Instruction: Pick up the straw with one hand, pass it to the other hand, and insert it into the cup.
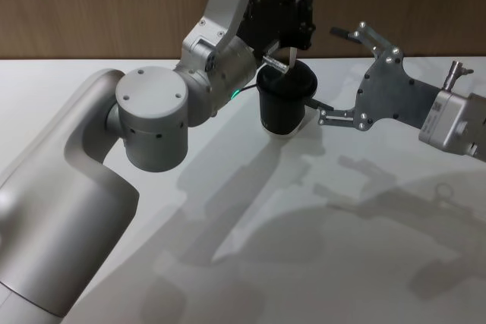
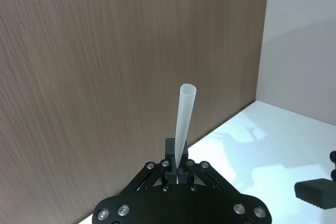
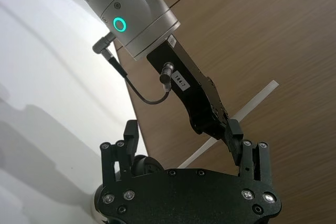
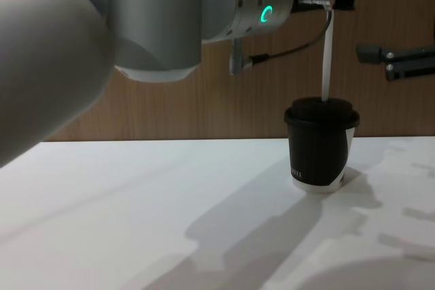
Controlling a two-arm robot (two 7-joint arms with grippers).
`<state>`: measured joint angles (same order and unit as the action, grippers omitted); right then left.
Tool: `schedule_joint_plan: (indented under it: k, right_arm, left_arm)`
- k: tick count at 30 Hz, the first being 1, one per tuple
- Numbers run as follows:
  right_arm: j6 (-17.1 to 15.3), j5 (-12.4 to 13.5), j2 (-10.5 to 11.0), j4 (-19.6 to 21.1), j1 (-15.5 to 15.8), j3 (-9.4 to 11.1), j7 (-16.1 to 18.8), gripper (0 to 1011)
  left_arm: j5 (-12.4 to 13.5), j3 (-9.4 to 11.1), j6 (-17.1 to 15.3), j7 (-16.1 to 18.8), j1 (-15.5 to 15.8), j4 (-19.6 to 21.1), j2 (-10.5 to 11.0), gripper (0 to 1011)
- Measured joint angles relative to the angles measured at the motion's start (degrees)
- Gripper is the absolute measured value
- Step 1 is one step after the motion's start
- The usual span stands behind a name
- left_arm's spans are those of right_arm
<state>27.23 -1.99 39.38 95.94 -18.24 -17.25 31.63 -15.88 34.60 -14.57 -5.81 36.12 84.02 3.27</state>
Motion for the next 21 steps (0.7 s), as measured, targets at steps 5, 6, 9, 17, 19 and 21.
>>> schedule_joint_plan:
  k: [5,6,9,17,19,21]
  right_arm:
    - [0.0,0.0,0.0,0.0,0.0,0.0,0.0,1001]
    - [0.0,0.0,0.0,0.0,0.0,0.0,0.0,1001]
    - [0.0,0.0,0.0,0.0,0.0,0.0,0.0,1001]
    - [0.0,0.0,0.0,0.0,0.0,0.0,0.0,1001]
    - [0.0,0.0,0.0,0.0,0.0,0.0,0.0,1001]
    - [0.0,0.0,0.0,0.0,0.0,0.0,0.0,1001]
  left_arm:
    - [0.4,-0.1,-0.1,0.0,-0.1,-0.1,-0.1,7]
    - [0.4,-0.1,-0.1,0.0,-0.1,-0.1,-0.1,7]
    - [0.5,-0.2,-0.1,0.0,-0.1,-0.3,-0.2,8]
    - [0.8,-0.4,0.0,-0.3,-0.2,-1.0,-0.5,7]
    - [0.8,-0.5,0.0,-0.4,-0.3,-1.1,-0.6,24]
    - [0.9,-0.5,0.1,-0.5,-0.3,-1.3,-0.6,83]
